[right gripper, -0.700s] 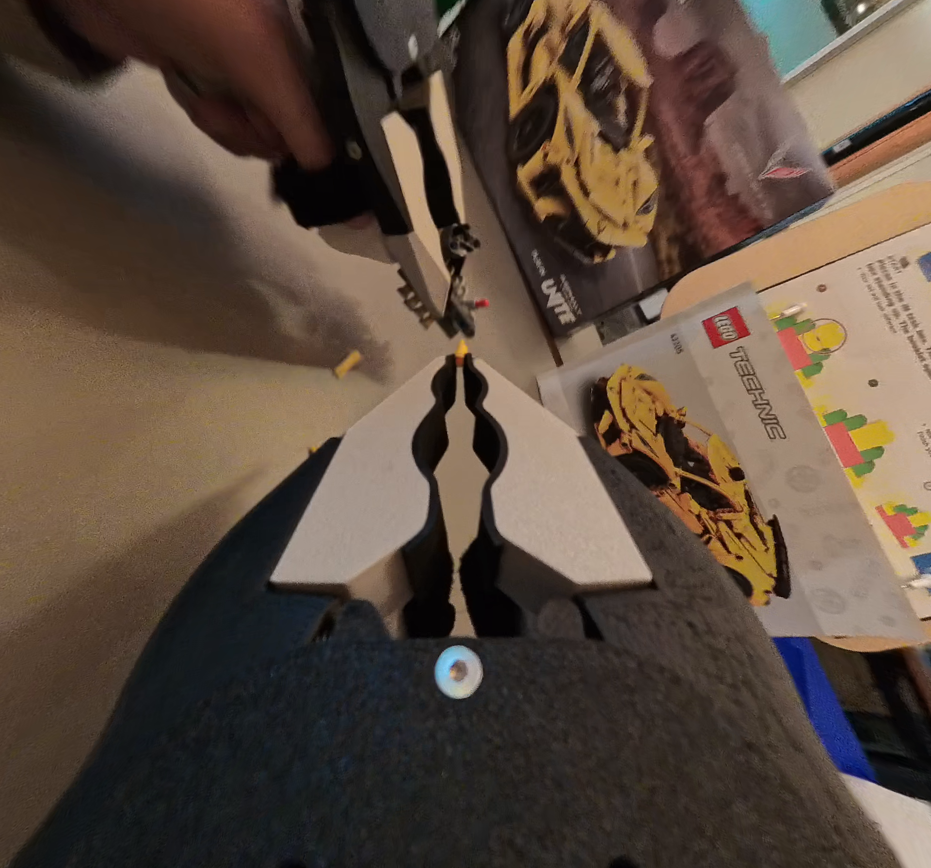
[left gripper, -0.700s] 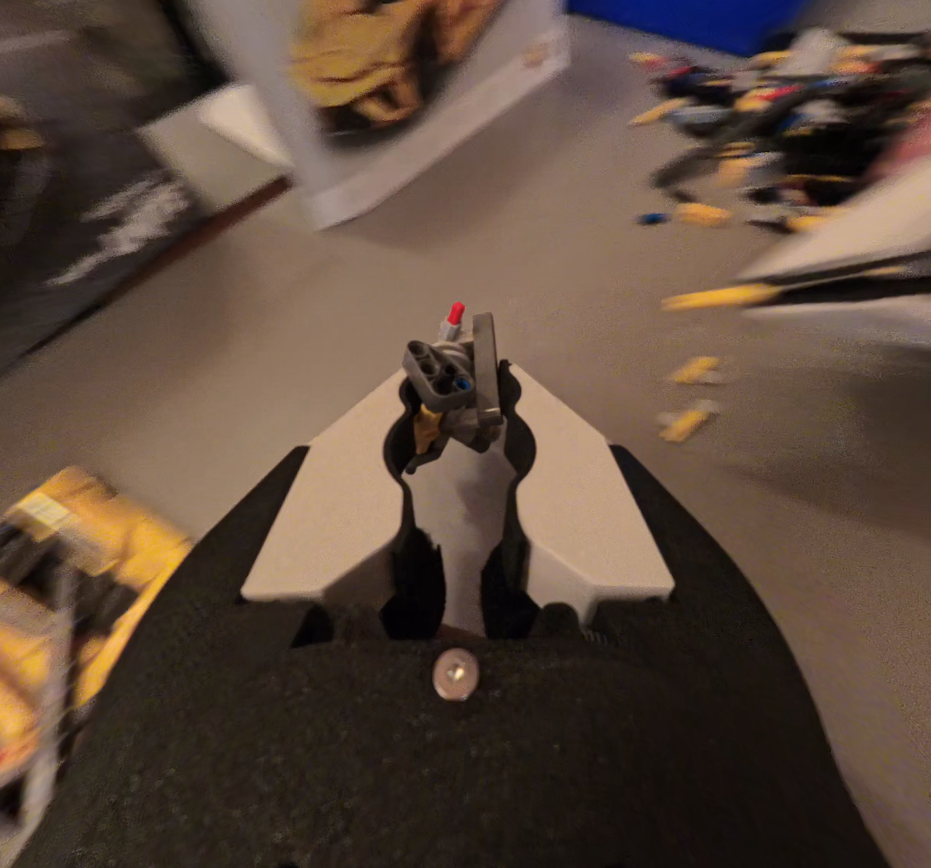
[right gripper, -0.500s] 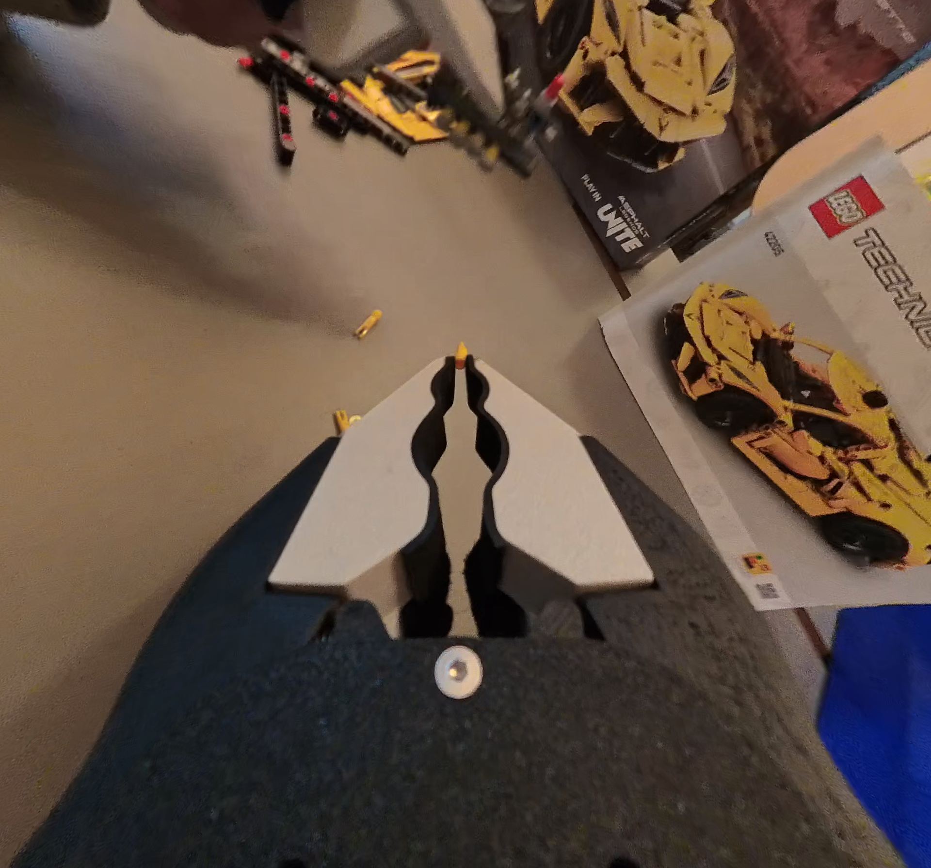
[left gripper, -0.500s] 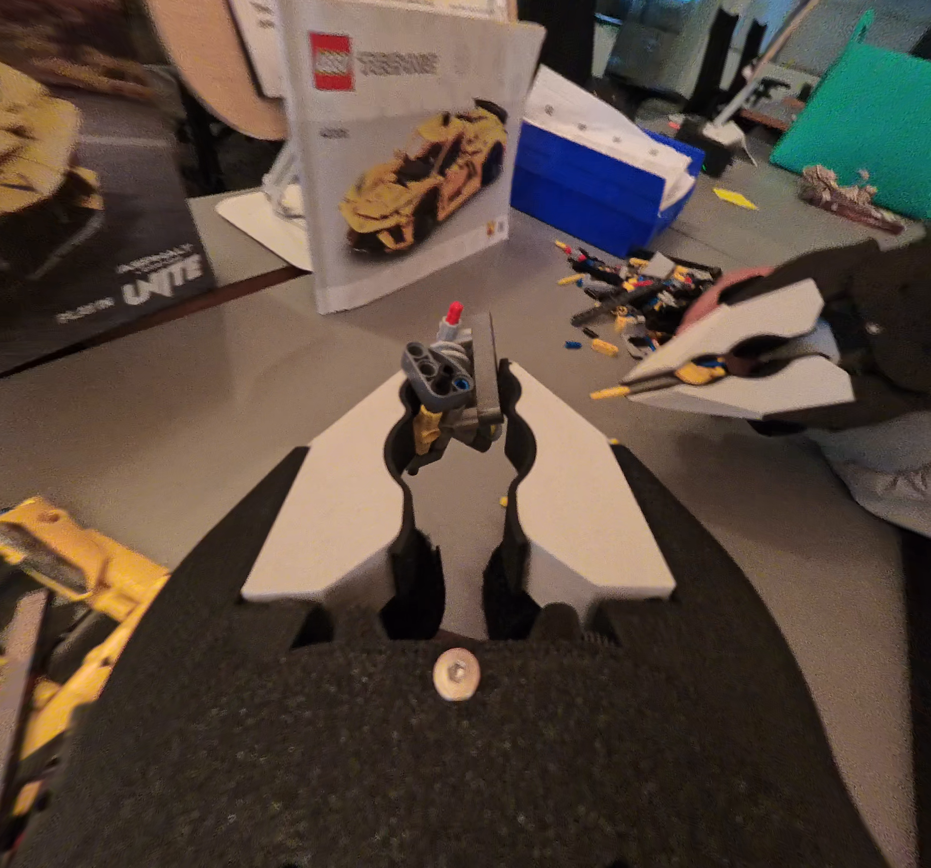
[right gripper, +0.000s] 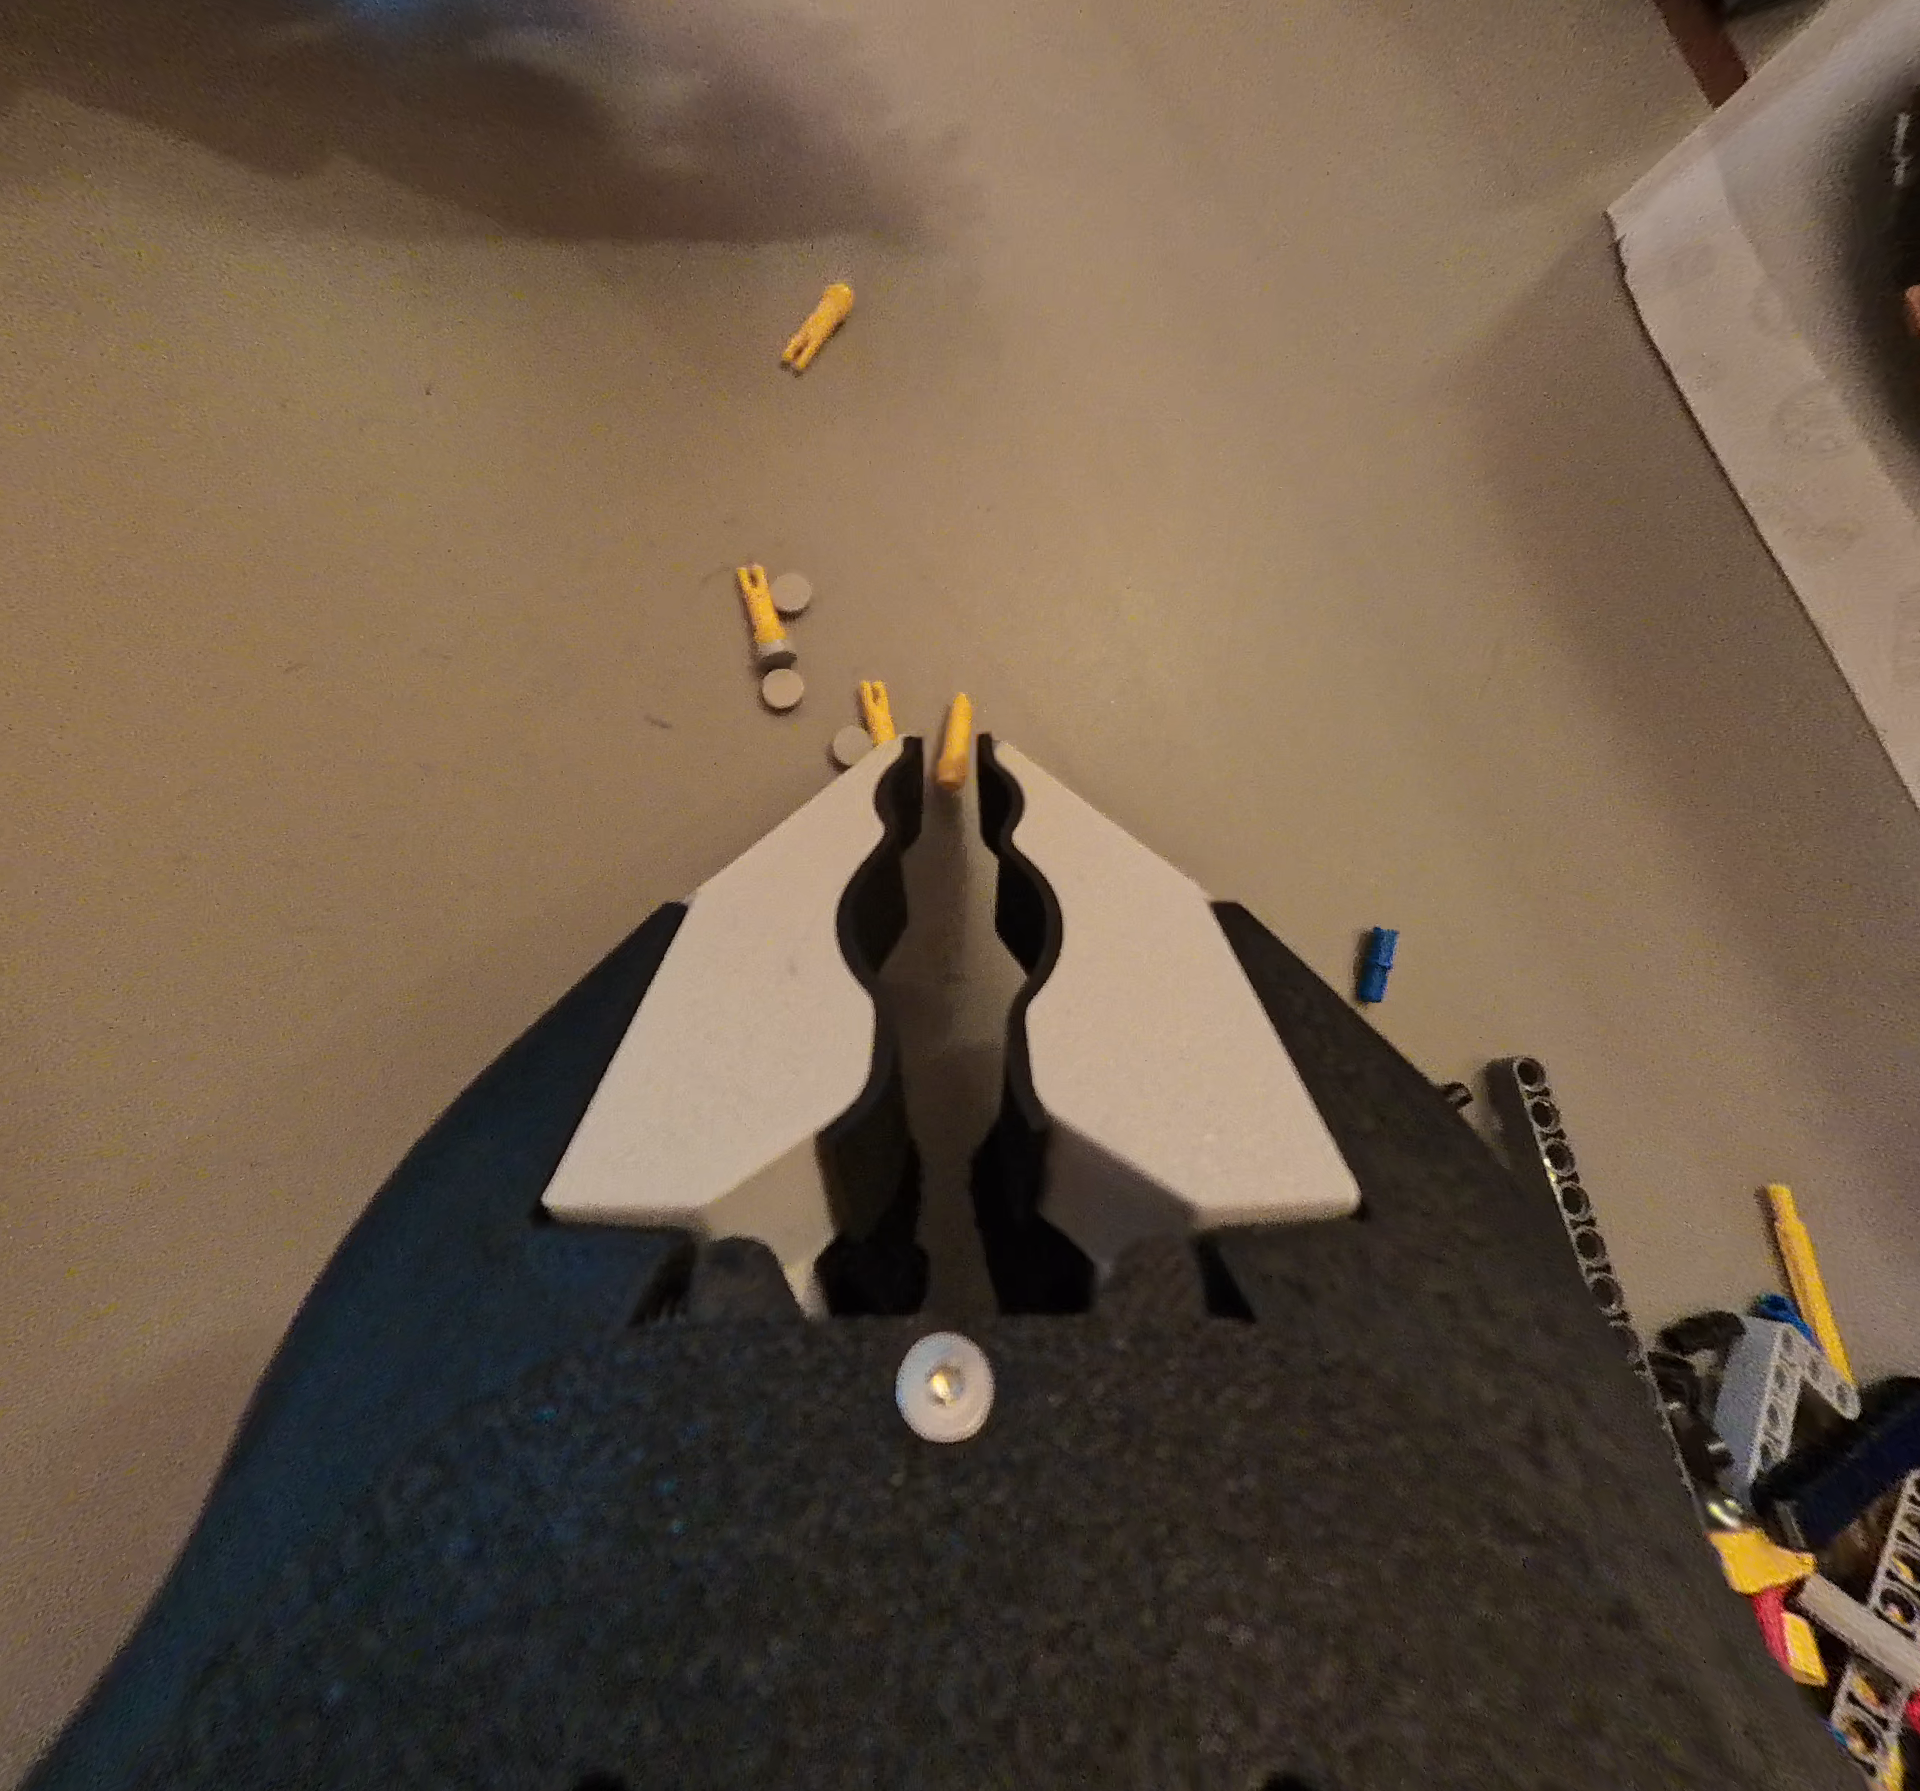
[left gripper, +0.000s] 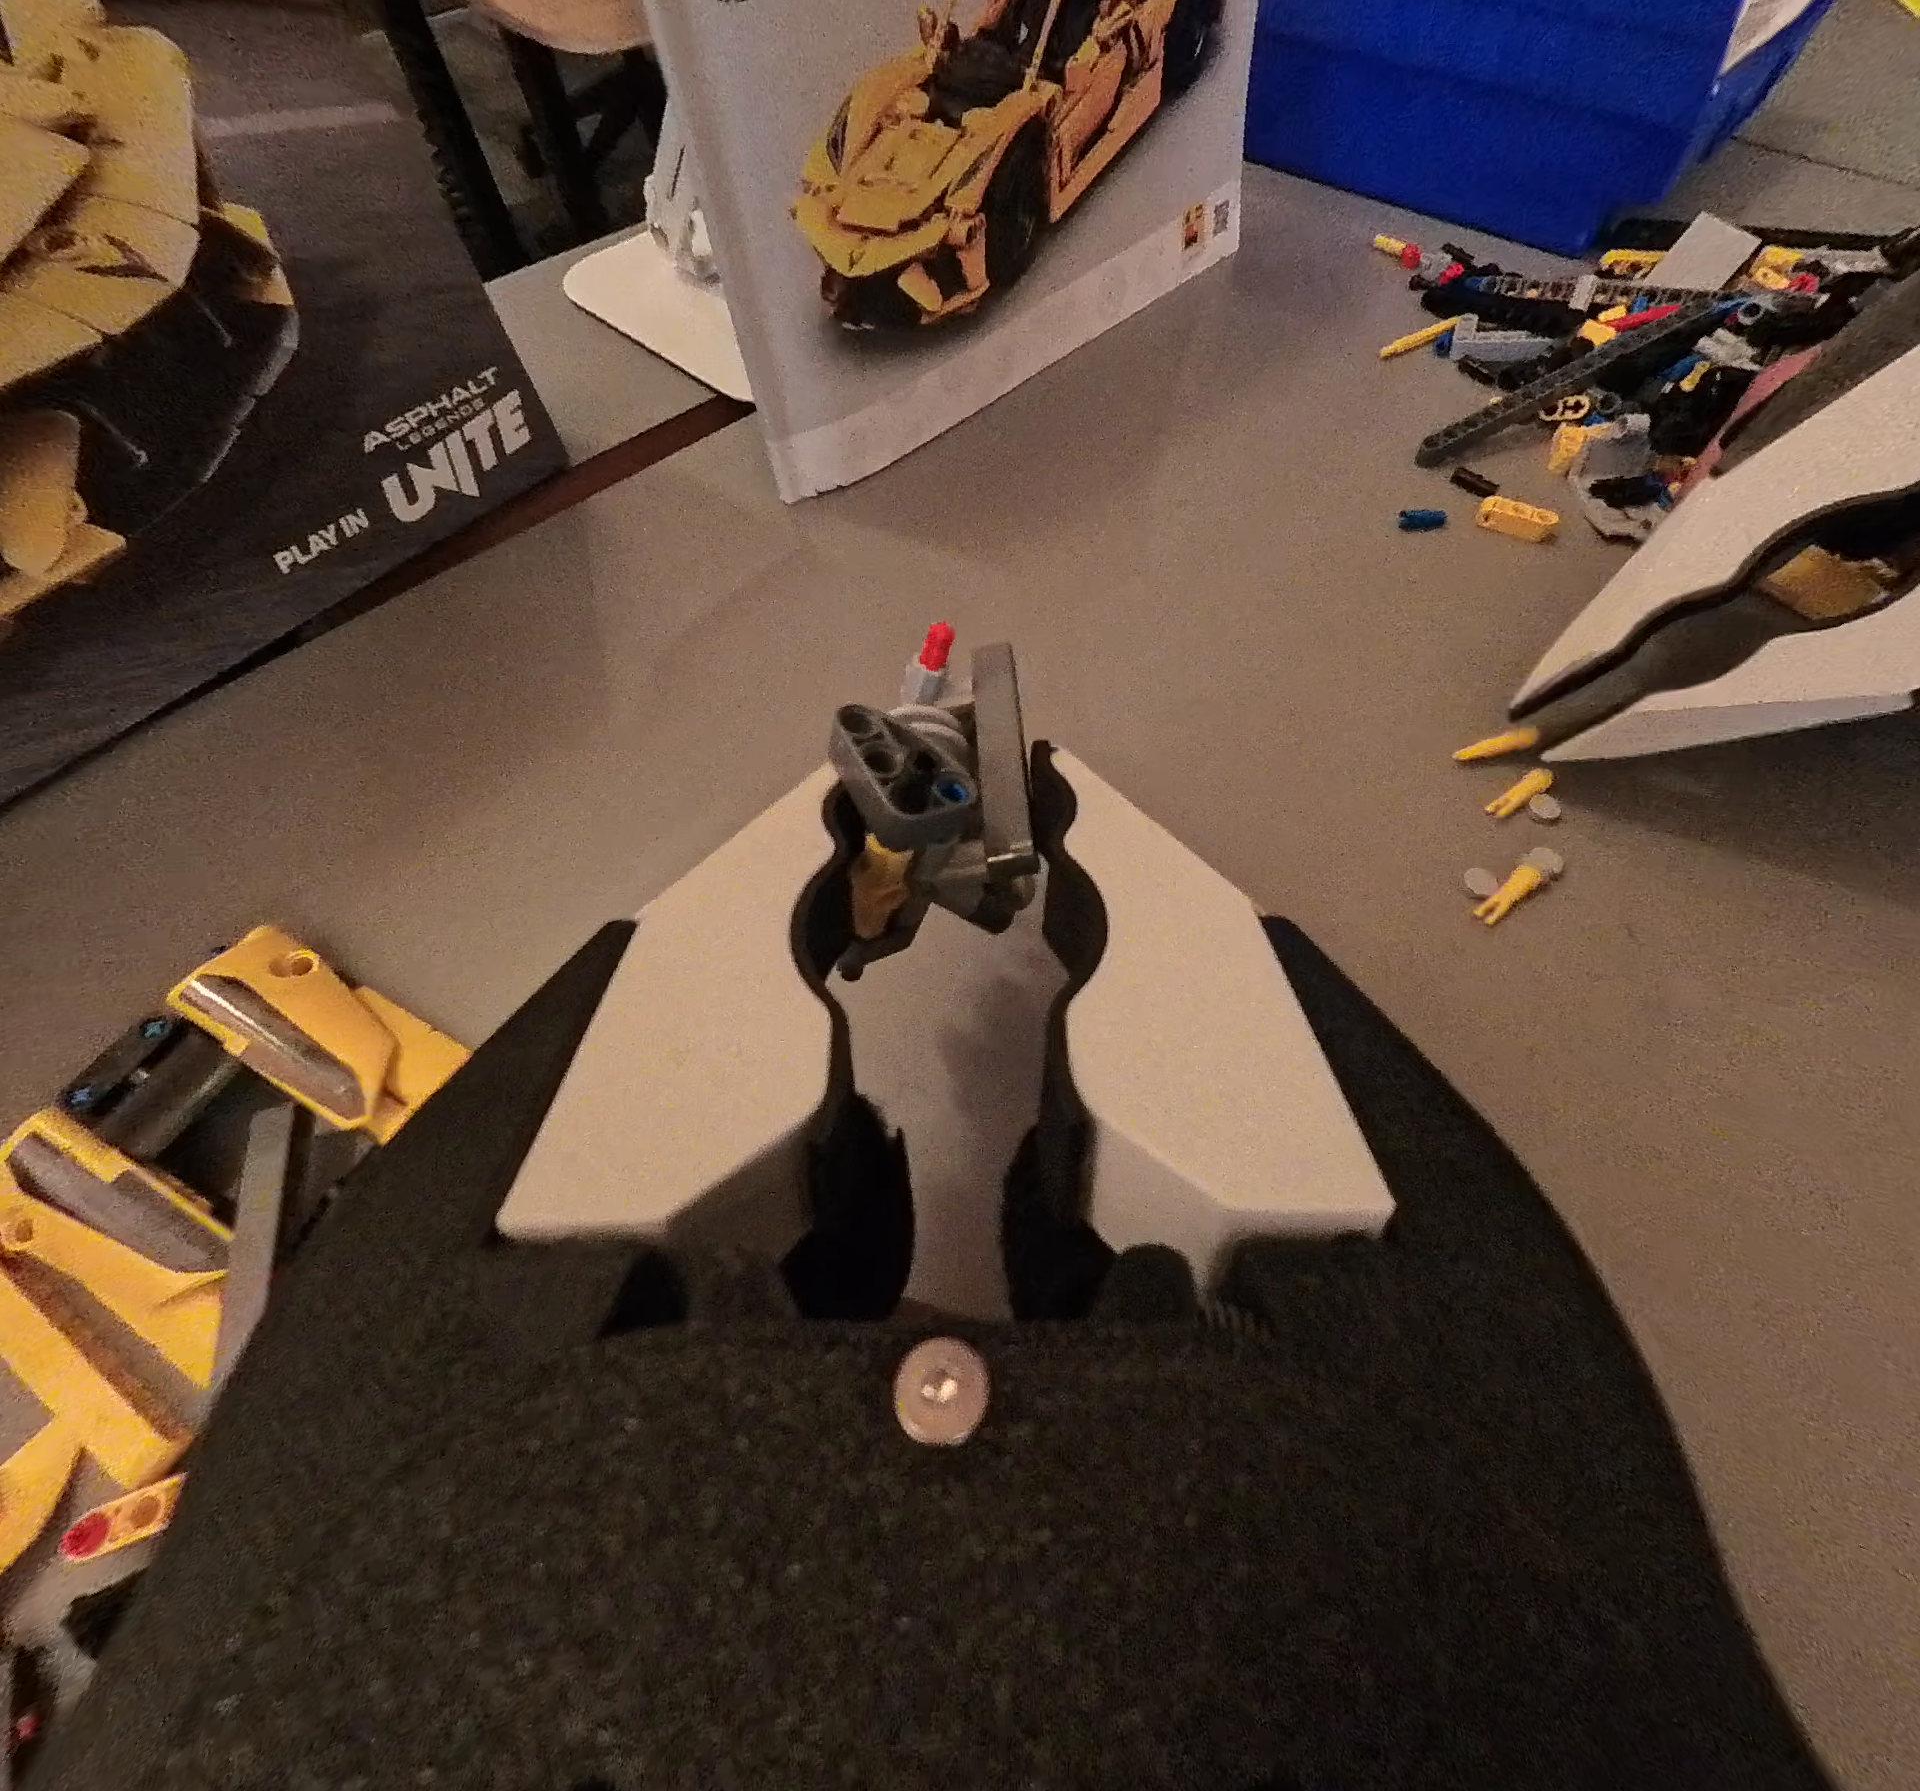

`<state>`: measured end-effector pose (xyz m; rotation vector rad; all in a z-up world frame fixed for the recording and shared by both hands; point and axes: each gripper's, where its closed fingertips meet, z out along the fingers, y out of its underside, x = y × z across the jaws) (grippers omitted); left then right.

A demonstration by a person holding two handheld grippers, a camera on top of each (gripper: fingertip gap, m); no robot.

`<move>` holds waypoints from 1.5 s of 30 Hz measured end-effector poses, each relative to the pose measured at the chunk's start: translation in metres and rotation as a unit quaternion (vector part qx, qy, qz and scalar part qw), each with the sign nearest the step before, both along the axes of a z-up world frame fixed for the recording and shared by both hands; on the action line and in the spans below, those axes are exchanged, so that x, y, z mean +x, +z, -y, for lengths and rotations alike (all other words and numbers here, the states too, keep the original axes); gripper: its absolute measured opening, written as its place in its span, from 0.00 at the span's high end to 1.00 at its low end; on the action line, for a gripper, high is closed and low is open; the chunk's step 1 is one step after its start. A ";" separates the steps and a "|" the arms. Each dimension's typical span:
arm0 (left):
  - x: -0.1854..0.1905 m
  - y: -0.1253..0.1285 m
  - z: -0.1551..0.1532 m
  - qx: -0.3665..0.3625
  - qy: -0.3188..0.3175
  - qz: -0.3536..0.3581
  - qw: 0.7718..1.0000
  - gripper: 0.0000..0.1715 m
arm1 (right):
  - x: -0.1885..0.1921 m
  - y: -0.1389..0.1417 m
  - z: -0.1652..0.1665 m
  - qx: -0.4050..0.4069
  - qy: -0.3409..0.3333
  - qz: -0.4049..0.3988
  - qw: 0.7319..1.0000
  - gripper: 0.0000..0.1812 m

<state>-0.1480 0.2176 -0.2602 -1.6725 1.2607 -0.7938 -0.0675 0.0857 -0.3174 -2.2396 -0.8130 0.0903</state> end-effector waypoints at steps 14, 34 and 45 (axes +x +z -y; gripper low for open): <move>0.008 -0.008 0.080 -0.198 -0.207 -0.006 0.958 0.82 | -0.041 -0.009 0.002 -0.012 0.081 -0.048 0.995 0.94; 0.008 0.038 0.114 -0.359 -0.293 0.106 0.880 0.75 | -0.067 0.087 -0.008 0.275 0.113 0.005 0.955 0.97; 0.013 0.033 0.133 -0.317 -0.323 0.095 0.887 0.98 | -0.070 0.086 -0.009 0.296 0.112 0.043 0.948 0.96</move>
